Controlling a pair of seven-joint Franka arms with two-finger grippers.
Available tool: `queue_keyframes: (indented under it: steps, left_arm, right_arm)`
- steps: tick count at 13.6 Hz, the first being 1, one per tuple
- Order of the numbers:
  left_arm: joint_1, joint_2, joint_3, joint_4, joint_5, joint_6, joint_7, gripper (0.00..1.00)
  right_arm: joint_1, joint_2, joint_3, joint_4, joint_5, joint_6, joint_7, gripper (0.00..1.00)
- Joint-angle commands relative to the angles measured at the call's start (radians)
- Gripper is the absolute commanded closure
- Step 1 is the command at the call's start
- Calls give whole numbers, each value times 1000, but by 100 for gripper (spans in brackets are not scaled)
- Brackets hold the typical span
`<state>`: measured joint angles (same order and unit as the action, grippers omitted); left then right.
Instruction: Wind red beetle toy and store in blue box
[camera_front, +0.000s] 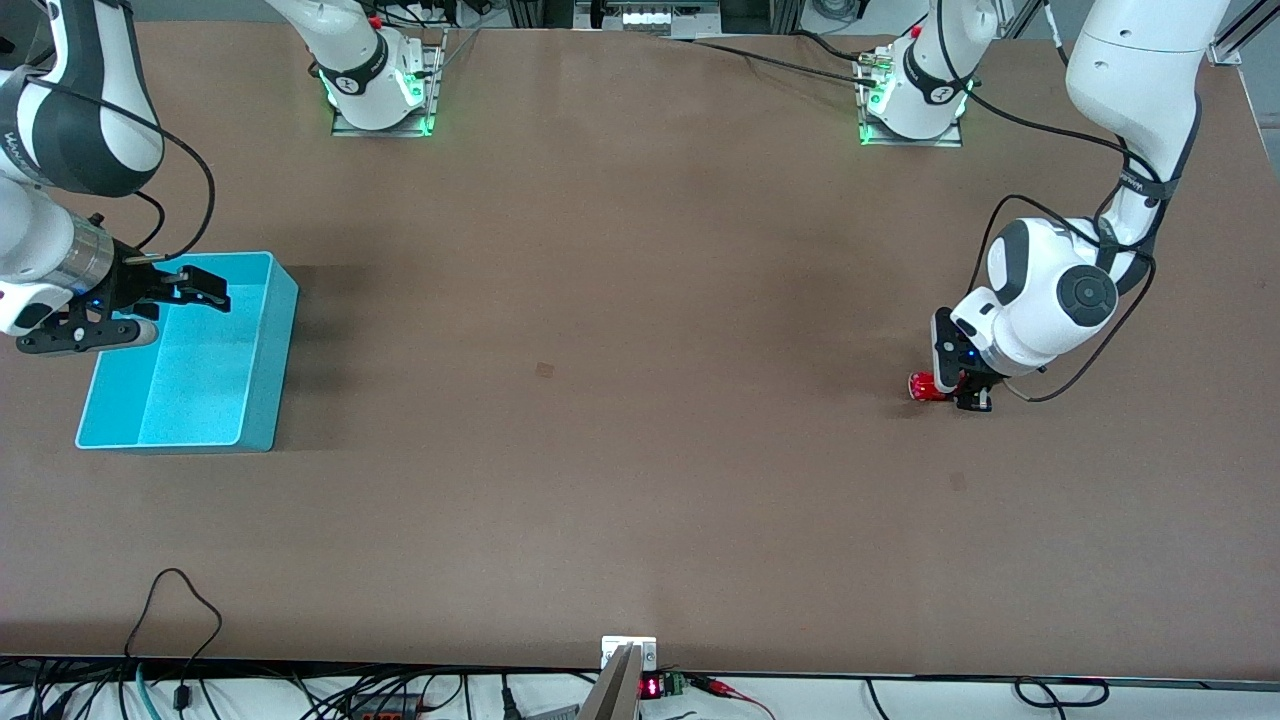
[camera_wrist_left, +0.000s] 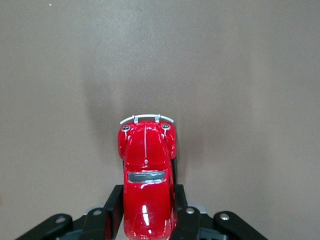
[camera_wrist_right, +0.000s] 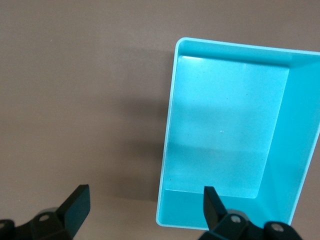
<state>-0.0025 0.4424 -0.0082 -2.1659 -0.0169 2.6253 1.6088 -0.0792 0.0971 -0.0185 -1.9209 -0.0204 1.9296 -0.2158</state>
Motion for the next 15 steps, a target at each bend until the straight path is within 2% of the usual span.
queue_keyframes:
  steps: [1, 7, 15]
  left_arm:
    - [7, -1, -1, -12, 18, 2, 13, 72]
    - [71, 35, -1, -9, 18, 1, 89, 72]
    - [264, 76, 2, 20, 18, 2, 287, 72]
  right_arm:
    - [-16, -7, 5, -10, 19, -6, -13, 0]
    - [-42, 1, 5, -9, 36, -6, -69, 0]
    - [-37, -4, 9, -9, 39, -9, -54, 0]
